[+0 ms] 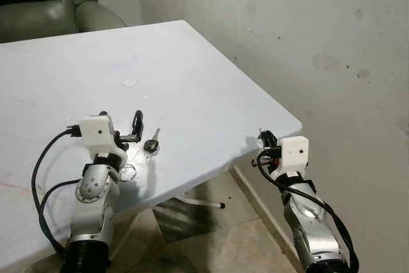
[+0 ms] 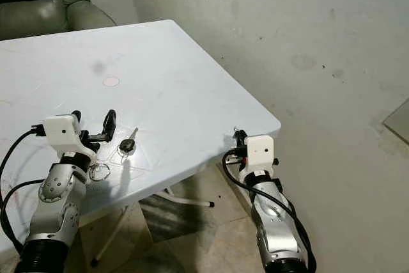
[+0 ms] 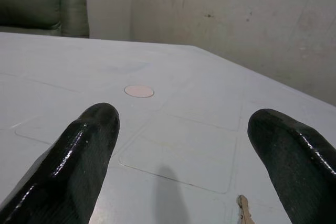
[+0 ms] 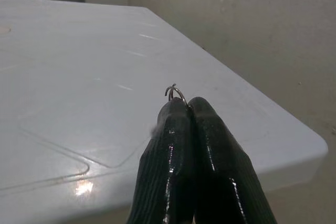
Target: Hang keys on a hook
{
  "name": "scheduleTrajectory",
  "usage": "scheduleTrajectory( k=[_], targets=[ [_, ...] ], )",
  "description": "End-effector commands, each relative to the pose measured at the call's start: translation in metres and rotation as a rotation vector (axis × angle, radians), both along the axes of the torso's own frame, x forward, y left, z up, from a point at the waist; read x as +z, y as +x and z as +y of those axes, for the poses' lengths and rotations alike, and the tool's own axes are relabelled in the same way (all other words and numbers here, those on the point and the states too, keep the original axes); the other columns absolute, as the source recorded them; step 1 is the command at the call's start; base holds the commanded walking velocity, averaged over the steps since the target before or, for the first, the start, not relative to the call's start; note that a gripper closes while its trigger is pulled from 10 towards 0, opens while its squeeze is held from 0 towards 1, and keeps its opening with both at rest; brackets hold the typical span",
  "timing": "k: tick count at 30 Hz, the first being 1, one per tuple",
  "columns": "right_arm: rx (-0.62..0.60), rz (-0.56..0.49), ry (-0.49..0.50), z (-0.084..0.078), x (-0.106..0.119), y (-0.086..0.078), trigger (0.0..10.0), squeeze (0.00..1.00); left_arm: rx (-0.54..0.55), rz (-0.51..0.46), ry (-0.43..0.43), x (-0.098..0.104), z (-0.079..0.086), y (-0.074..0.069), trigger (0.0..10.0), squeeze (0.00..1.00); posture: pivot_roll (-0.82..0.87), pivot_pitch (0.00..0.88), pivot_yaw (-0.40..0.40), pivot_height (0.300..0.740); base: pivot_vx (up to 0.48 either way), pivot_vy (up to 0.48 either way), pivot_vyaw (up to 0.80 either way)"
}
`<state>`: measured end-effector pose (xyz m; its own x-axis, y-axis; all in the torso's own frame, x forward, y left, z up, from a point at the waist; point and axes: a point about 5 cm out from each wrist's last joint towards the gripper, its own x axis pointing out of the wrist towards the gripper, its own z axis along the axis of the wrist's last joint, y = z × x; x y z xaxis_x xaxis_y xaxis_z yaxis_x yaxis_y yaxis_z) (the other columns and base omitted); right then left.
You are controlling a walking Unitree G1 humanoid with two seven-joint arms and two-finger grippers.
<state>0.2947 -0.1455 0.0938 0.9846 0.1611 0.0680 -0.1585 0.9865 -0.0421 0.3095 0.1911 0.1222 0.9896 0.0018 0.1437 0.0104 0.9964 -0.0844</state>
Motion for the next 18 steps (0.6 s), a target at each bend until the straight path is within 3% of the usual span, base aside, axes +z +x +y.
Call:
scheduleTrajectory(
  k=[1, 12, 18],
  targets=[
    [-0.028, -0.013, 0.002, -0.0046, 0.0039, 0.0, 10.0, 0.0, -0.009, -0.015, 0.009, 0.005, -0.0025, 0.0, 10.0, 0.0, 0.06, 0.0, -0.012, 0.74, 0.0, 0.0, -0.78],
    [-0.066, -0.016, 0.014, -0.0074, 0.0027, -0.0041, 10.0, 0.0, -0.052, -0.003, -0.004, 0.006, -0.0074, 0.0047, 10.0, 0.0, 0.03, 0.0, 0.019, 0.74, 0.0, 0.0, -0.78],
    [-0.073, -0.017, 0.016, -0.008, 0.0029, -0.0047, 10.0, 0.0, -0.054, 0.0, -0.008, 0.0063, -0.0096, 0.0068, 10.0, 0.0, 0.03, 0.0, 0.02, 0.74, 0.0, 0.24, -0.78]
  ],
)
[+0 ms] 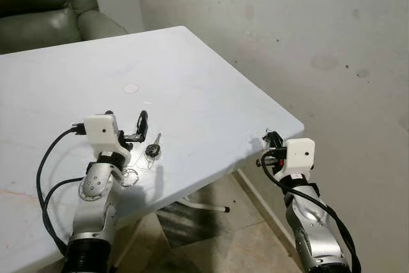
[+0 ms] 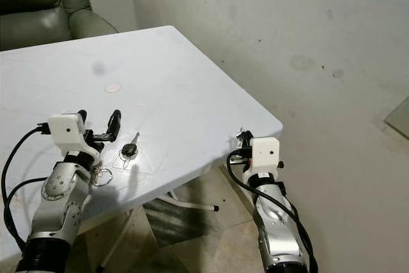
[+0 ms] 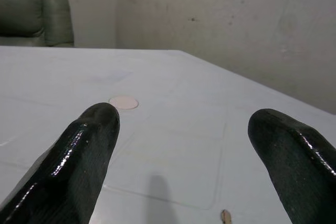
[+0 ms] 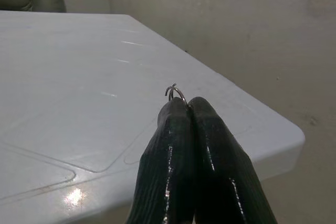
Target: Hang keys on a hook
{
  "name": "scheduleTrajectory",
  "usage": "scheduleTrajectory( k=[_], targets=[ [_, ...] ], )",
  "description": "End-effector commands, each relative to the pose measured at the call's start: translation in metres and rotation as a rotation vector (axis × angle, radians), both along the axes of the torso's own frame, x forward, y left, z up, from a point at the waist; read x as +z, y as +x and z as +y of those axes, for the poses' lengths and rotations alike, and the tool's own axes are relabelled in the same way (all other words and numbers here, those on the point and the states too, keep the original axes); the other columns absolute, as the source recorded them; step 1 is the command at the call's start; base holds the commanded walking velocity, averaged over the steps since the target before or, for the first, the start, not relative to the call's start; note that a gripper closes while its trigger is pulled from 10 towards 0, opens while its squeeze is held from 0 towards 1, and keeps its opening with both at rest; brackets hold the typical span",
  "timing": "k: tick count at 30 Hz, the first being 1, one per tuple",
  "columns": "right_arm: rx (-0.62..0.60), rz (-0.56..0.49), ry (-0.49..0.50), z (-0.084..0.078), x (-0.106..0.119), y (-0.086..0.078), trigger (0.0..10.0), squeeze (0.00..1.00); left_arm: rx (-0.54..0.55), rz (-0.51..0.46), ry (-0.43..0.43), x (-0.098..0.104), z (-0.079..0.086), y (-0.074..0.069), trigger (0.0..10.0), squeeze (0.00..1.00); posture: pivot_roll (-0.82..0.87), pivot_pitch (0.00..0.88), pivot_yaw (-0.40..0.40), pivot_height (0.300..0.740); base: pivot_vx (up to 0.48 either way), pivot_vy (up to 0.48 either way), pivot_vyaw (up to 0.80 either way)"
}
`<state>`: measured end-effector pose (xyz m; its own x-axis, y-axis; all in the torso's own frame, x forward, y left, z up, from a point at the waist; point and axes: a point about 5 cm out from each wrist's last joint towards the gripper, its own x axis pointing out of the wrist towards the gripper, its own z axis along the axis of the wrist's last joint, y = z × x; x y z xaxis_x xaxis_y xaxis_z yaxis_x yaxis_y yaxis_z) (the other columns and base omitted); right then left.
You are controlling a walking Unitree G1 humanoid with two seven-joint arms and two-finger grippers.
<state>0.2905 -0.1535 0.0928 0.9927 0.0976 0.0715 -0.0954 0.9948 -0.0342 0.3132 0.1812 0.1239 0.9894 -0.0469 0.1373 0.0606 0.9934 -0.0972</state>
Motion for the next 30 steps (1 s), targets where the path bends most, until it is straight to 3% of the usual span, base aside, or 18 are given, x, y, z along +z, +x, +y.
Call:
scheduleTrajectory(
  k=[1, 30],
  targets=[
    [-0.009, -0.015, 0.007, -0.0001, 0.0039, -0.0006, 10.0, 0.0, -0.004, -0.009, 0.004, 0.0048, 0.0001, 0.0029, 10.0, 0.0, 0.03, 0.0, 0.019, 0.74, 0.0, 0.0, -0.79],
    [0.011, -0.008, 0.003, 0.0017, 0.0045, -0.0008, 10.0, 0.0, 0.005, -0.002, 0.022, 0.0018, -0.0013, -0.0008, 10.0, 0.0, 0.04, 0.0, -0.002, 0.74, 0.0, 0.0, -0.78]
  ],
)
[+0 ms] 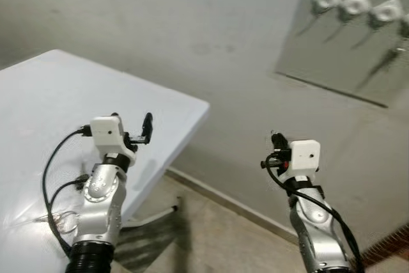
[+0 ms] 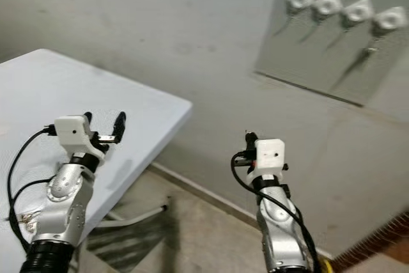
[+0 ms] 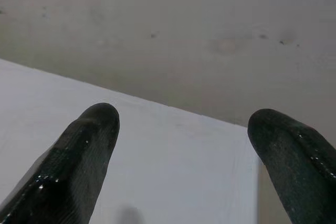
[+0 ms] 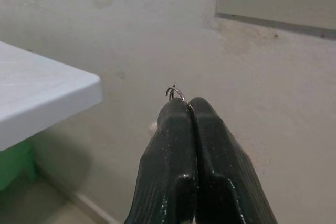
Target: Hang keys on a hook
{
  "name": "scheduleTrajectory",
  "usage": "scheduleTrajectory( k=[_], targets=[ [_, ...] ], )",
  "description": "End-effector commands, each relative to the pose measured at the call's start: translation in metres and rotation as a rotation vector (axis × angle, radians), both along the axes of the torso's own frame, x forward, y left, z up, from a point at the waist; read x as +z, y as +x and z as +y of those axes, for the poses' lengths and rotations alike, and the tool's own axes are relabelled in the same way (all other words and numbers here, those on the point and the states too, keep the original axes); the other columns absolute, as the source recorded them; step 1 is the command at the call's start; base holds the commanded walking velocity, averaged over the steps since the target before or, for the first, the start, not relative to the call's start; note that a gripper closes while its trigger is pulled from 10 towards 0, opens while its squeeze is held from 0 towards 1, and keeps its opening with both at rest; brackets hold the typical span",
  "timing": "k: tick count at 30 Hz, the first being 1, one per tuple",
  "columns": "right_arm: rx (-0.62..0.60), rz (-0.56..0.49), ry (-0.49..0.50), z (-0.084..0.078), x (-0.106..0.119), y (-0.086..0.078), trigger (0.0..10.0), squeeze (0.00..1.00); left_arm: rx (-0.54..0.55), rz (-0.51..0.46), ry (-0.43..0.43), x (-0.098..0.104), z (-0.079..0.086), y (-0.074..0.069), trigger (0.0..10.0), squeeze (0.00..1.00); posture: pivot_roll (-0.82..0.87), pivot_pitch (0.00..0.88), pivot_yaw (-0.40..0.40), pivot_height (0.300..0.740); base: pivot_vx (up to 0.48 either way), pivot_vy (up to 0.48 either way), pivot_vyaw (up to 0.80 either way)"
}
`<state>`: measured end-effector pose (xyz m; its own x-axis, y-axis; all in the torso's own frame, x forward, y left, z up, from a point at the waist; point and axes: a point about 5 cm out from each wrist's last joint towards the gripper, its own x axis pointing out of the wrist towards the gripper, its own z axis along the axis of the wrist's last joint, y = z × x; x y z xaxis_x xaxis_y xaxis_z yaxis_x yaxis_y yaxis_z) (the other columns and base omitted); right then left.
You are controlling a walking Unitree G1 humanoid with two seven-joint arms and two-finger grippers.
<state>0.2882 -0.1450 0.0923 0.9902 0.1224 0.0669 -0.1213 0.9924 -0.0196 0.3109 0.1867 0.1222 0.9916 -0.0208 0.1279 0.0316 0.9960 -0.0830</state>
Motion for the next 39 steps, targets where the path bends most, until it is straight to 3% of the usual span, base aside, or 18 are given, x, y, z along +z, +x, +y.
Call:
scheduleTrajectory(
  k=[1, 26, 32, 39],
  targets=[
    [-0.015, -0.013, -0.012, -0.007, 0.005, 0.001, 10.0, 0.0, -0.029, -0.009, 0.009, 0.003, -0.008, 0.002, 10.0, 0.0, 0.04, 0.0, -0.003, 0.74, 0.0, 0.0, -0.79],
    [-0.02, -0.008, -0.022, -0.006, 0.004, 0.002, 10.0, 0.0, -0.074, 0.003, 0.024, 0.002, -0.015, 0.003, 10.0, 0.0, 0.04, 0.0, 0.001, 0.74, 0.0, 0.0, -0.78],
    [-0.063, -0.01, -0.014, -0.007, 0.004, 0.002, 10.0, 0.0, -0.115, 0.018, -0.008, 0.002, -0.019, 0.002, 10.0, 0.0, 0.04, 0.0, 0.006, 0.74, 0.0, 0.0, 0.0],
    [-0.108, 0.029, 0.011, -0.015, 0.001, 0.002, 10.0, 0.0, -0.128, 0.035, 0.024, 0.0, -0.021, -0.001, 10.0, 0.0, 0.04, 0.0, 0.006, 0.74, 0.0, 0.0, 0.0]
  ],
)
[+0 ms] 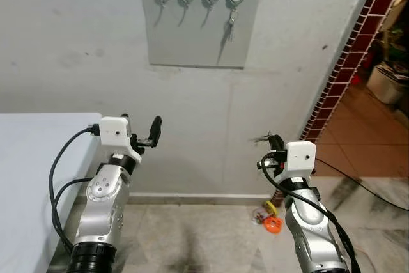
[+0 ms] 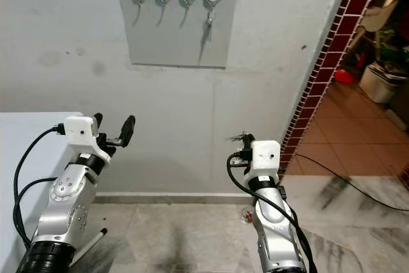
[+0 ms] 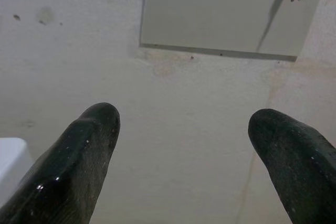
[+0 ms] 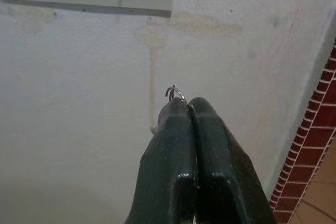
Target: Hang keys on a hook
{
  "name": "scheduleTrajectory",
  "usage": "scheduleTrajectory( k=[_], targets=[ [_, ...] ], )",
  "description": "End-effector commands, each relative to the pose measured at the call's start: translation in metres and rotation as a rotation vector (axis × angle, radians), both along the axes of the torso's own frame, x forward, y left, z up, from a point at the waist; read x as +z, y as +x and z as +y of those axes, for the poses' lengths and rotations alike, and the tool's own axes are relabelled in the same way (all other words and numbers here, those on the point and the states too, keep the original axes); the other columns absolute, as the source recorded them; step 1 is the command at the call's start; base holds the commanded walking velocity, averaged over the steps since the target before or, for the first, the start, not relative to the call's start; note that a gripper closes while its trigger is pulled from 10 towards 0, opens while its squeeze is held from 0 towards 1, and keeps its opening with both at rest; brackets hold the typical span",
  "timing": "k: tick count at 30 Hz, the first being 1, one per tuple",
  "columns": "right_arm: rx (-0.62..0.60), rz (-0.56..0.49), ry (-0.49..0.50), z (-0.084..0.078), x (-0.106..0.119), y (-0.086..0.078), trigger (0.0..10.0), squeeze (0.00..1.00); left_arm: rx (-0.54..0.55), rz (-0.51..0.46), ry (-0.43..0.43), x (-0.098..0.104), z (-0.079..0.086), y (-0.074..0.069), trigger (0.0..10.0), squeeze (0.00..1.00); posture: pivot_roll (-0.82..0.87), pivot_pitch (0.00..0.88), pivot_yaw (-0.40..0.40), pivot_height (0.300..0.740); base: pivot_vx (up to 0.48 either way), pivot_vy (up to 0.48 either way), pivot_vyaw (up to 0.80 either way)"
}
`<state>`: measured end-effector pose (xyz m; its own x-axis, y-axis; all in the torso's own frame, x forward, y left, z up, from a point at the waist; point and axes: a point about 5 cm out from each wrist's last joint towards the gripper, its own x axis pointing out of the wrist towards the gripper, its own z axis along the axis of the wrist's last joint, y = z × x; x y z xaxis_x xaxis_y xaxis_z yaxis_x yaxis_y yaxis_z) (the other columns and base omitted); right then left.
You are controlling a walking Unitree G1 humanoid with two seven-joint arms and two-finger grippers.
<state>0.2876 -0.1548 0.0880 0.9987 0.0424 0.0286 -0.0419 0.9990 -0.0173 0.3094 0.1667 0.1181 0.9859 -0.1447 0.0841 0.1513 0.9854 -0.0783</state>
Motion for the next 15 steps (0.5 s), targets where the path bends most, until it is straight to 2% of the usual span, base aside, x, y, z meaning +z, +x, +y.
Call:
scheduleTrajectory(
  k=[1, 11, 15],
  targets=[
    [-0.036, 0.0, 0.008, -0.0061, 0.005, 0.0024, 10.0, 0.0, -0.007, -0.007, 0.015, 0.0038, -0.0009, 0.0003, 10.0, 0.0, 0.04, 0.0, 0.006, 0.74, 0.0, 0.0, 0.0],
    [0.0, 0.001, 0.001, -0.0042, 0.0053, -0.0001, 10.0, 0.0, 0.007, -0.002, -0.004, 0.0045, -0.0008, -0.0014, 10.0, 0.0, 0.03, 0.0, 0.004, 0.74, 0.0, 0.0, 0.0],
    [0.004, 0.005, 0.004, -0.0044, 0.0059, -0.0007, 10.0, 0.0, 0.012, 0.004, -0.008, 0.0041, -0.0015, -0.0016, 10.0, 0.0, 0.03, 0.0, 0.004, 0.74, 0.292, 0.0, 0.0]
  ],
)
